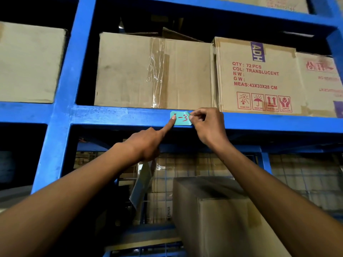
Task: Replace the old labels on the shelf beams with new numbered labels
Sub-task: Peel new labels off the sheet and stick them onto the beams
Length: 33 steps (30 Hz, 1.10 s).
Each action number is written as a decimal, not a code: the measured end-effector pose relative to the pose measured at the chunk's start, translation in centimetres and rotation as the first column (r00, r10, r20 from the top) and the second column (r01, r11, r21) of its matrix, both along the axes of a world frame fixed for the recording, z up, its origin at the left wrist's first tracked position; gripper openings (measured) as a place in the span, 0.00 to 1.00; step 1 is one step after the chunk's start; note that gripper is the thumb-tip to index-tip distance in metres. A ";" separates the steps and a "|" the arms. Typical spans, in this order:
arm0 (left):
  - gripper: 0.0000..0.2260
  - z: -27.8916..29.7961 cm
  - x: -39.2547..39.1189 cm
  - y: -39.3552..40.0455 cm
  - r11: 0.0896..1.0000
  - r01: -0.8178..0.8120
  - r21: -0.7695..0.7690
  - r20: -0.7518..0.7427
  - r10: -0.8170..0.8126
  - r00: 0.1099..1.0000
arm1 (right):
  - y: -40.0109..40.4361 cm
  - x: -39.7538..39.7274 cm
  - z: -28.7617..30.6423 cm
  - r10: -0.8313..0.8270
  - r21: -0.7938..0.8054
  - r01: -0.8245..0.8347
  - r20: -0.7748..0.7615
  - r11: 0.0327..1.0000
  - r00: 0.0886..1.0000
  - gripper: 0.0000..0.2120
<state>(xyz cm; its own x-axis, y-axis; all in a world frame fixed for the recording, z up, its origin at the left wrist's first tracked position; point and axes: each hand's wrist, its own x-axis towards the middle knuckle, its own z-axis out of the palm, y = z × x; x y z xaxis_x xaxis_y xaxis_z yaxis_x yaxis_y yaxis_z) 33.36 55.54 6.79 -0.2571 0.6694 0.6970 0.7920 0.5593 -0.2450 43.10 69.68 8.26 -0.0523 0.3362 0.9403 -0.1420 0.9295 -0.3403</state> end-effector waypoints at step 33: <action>0.45 -1.7 -0.2 -0.5 1.000 0.018 0.012 0.041 -0.019 0.999 | -0.1 -3.7 -4.4 -0.343 0.145 0.343 -0.029 0.928 0.939 0.30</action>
